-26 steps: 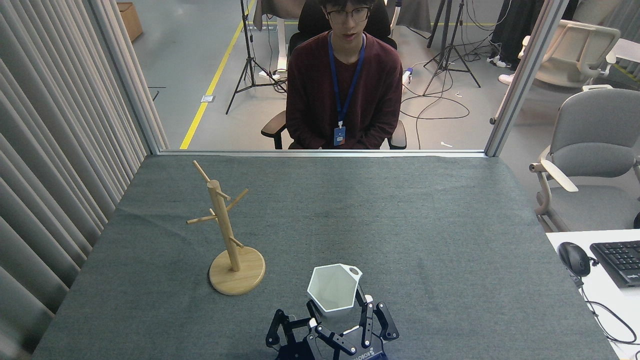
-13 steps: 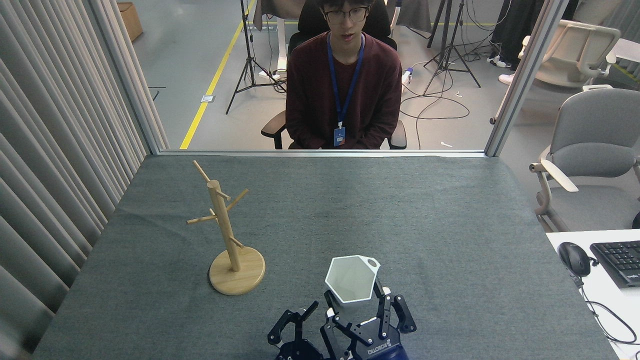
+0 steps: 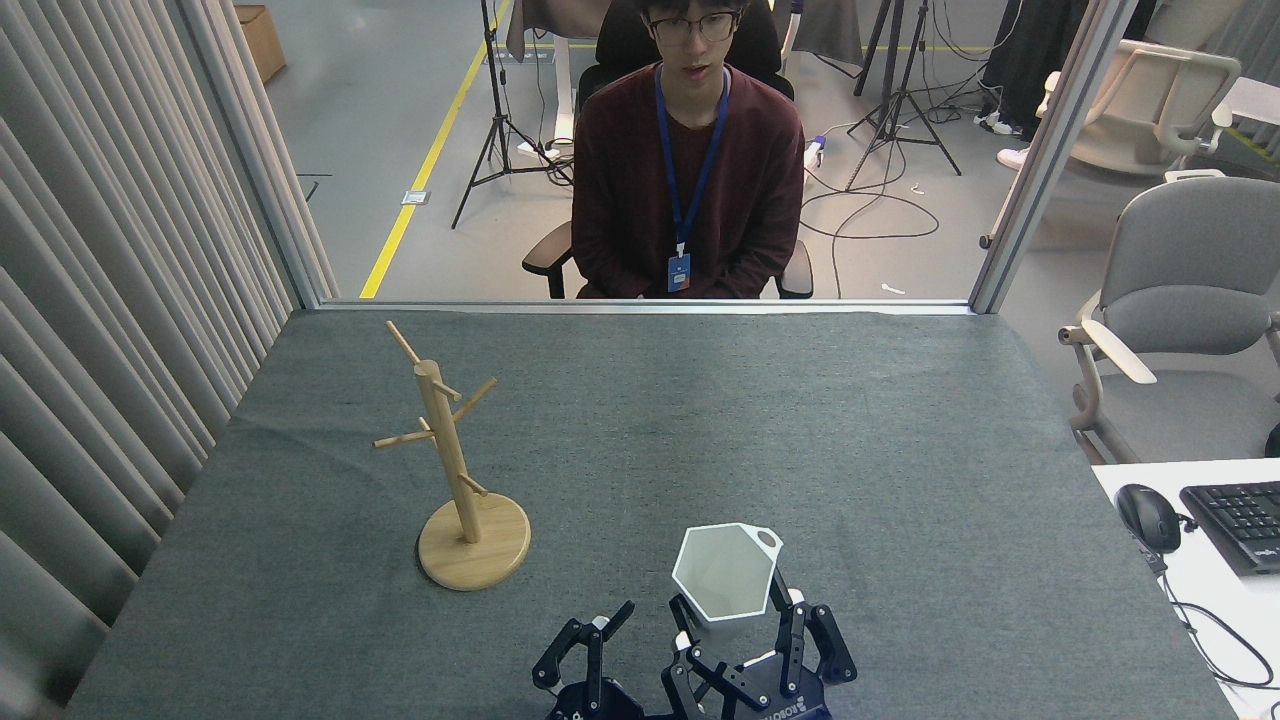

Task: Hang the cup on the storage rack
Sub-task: 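Grasp the cup with the left gripper beside the right gripper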

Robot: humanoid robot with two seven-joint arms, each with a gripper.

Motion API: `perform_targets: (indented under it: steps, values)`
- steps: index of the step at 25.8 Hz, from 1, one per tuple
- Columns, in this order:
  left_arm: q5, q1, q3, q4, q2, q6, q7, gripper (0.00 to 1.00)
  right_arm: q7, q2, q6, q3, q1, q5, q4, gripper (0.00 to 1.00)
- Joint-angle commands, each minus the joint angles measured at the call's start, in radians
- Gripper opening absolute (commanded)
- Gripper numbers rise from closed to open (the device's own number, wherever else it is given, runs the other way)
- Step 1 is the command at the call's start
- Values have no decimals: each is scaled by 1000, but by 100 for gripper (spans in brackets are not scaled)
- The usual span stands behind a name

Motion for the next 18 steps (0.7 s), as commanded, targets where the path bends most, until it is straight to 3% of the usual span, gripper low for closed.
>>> perform_targets:
  steps: [1, 13, 18]
  values:
    - [0, 0, 0, -3, 1, -1, 0, 99, -5, 2, -2, 19, 19, 1, -8, 66]
    - [0, -5, 0, -9, 3, -2, 1, 98, -10, 4, 12, 59, 52, 7, 2, 66]
    - [0, -16, 0, -12, 3, -2, 1, 60, -16, 4, 12, 59, 50, 7, 5, 66]
